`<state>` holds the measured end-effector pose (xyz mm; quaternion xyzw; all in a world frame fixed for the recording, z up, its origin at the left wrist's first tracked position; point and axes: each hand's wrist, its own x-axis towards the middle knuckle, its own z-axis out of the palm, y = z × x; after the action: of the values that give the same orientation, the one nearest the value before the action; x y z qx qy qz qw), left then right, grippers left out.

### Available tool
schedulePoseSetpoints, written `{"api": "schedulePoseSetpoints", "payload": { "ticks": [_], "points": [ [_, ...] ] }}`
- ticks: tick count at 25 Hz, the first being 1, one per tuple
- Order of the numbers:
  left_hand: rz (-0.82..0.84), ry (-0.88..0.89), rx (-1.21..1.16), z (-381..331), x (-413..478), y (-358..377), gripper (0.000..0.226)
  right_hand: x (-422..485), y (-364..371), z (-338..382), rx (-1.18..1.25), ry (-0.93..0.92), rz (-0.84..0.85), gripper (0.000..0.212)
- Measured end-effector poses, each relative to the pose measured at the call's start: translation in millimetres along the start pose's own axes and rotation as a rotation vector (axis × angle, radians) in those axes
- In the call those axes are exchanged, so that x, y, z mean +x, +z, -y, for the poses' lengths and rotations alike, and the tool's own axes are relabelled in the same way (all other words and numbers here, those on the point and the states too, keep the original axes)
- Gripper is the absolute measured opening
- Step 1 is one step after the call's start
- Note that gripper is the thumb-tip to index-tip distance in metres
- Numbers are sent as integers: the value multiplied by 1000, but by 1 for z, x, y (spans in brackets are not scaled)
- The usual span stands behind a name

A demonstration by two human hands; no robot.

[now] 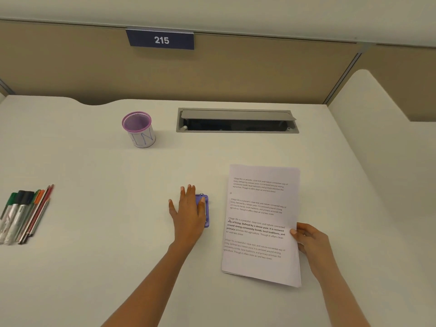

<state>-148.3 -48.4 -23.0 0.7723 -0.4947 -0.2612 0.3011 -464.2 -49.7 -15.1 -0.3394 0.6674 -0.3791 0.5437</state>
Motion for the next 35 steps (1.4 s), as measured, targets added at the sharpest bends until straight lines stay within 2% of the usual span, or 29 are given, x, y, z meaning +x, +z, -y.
{"api": "schedulePoseSetpoints", "payload": {
  "ticks": [2, 4, 9, 11, 13, 19, 25, 31, 35],
  "points": [
    [-24, 115, -49, -12, 3, -1, 45, -1, -4, 3, 22, -14, 18, 25],
    [29, 175, -117, -25, 5, 1, 44, 0, -7, 6, 44, -26, 28, 24],
    [420, 1, -546, -63, 8, 11, 39, 1, -11, 12, 98, -51, 71, 22],
    [480, -63, -653, -74, 10, 20, 31, 1, -13, 14, 114, -61, 80, 22],
    [457, -120, -691, -86, 11, 29, 21, 3, -17, 16, 134, -71, 70, 23],
    [379, -114, -622, -116, 19, 54, 20, 13, -37, 22, 175, -110, 17, 22],
    [455, -144, -638, -152, 33, 85, 23, 37, -65, 49, 121, -156, -70, 21],
    [516, -175, -448, -193, 61, 129, 23, 74, -106, 81, 29, -154, -116, 22],
    [506, -181, -369, -205, 70, 159, 11, 93, -134, 90, 12, -101, -145, 24]
  ]
}}
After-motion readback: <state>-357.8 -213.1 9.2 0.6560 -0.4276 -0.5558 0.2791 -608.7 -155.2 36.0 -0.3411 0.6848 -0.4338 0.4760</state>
